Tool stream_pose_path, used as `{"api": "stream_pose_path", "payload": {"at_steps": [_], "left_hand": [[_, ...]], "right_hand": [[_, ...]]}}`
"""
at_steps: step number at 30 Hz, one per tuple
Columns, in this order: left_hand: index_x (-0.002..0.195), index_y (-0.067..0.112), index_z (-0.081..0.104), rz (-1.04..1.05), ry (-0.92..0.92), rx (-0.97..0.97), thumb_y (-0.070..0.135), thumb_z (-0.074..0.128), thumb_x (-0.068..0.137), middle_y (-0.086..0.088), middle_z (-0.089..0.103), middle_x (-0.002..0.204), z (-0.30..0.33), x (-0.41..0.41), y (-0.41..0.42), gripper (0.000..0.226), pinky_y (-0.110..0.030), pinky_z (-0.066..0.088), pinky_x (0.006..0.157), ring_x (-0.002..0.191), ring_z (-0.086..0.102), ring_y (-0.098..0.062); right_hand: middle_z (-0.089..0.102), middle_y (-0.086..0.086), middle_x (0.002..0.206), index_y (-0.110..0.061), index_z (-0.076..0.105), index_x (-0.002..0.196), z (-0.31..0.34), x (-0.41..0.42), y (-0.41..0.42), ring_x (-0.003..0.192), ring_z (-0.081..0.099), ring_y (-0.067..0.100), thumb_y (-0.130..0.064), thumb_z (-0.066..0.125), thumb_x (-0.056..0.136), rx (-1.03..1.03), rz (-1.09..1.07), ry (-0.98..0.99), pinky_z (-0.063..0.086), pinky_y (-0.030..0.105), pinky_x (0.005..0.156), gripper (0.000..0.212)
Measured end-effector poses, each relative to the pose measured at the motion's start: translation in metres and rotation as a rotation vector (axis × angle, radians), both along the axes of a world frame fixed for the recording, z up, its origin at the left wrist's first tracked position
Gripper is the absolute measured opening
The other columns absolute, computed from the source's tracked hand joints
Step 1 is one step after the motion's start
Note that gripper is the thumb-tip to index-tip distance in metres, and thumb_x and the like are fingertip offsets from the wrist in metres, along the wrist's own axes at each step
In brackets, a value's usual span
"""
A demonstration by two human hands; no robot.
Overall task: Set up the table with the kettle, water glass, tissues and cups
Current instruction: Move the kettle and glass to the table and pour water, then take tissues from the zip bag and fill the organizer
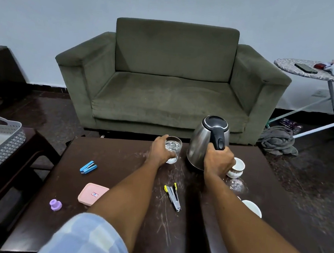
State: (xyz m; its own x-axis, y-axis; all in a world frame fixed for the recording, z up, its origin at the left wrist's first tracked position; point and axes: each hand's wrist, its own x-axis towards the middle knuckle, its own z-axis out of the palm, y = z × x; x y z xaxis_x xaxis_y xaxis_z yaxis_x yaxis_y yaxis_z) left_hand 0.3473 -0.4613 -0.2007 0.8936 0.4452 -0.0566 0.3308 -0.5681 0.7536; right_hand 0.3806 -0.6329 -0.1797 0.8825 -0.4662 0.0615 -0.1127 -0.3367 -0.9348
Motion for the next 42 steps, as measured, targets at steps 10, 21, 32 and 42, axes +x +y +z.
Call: {"api": "stream_pose_path", "payload": {"at_steps": [10, 21, 32, 42], "left_hand": [[0.168, 0.020, 0.014, -0.071, 0.054, -0.090, 0.018, 0.095, 0.070, -0.012, 0.032, 0.167, 0.012, -0.005, 0.008, 0.127, -0.038, 0.034, 0.125, 0.154, 0.037, -0.027], [0.155, 0.006, 0.045, 0.315, -0.143, 0.128, 0.028, 0.078, 0.090, -0.016, 0.048, 0.158, 0.131, -0.151, 0.249, 0.076, -0.035, 0.036, 0.123, 0.149, 0.045, -0.028], [0.140, 0.002, 0.059, 0.888, 0.404, 0.275, 0.024, 0.055, 0.096, -0.020, 0.059, 0.147, 0.104, -0.406, 0.471, 0.049, -0.046, 0.045, 0.114, 0.139, 0.056, -0.038], [0.119, -0.007, 0.068, 0.775, 0.198, -0.111, 0.021, 0.065, 0.092, -0.025, 0.070, 0.121, 0.070, -0.456, 0.506, 0.039, -0.041, 0.056, 0.086, 0.102, 0.069, -0.034]], "right_hand": [[0.072, 0.026, 0.089, -0.004, 0.068, 0.087, -0.002, -0.002, -0.010, 0.095, 0.065, 0.048, -0.033, 0.067, 0.085, -0.050, 0.146, 0.026, 0.052, 0.050, 0.082, 0.029], [0.061, 0.010, 0.123, -0.030, 0.049, 0.135, 0.045, -0.049, 0.101, 0.115, 0.059, 0.032, -0.055, 0.051, 0.101, -0.332, 0.269, -0.436, 0.046, 0.052, 0.103, 0.043], [0.076, 0.013, 0.118, -0.011, 0.073, 0.119, 0.084, -0.326, 0.457, 0.108, 0.070, 0.027, -0.031, 0.078, 0.093, -0.436, 1.598, -0.188, 0.052, 0.028, 0.094, 0.033], [0.050, 0.018, 0.132, -0.023, 0.065, 0.115, 0.043, -0.368, 0.508, 0.124, 0.055, 0.042, -0.034, 0.090, 0.081, -0.662, 1.658, -0.126, 0.049, 0.045, 0.111, 0.044]]}}
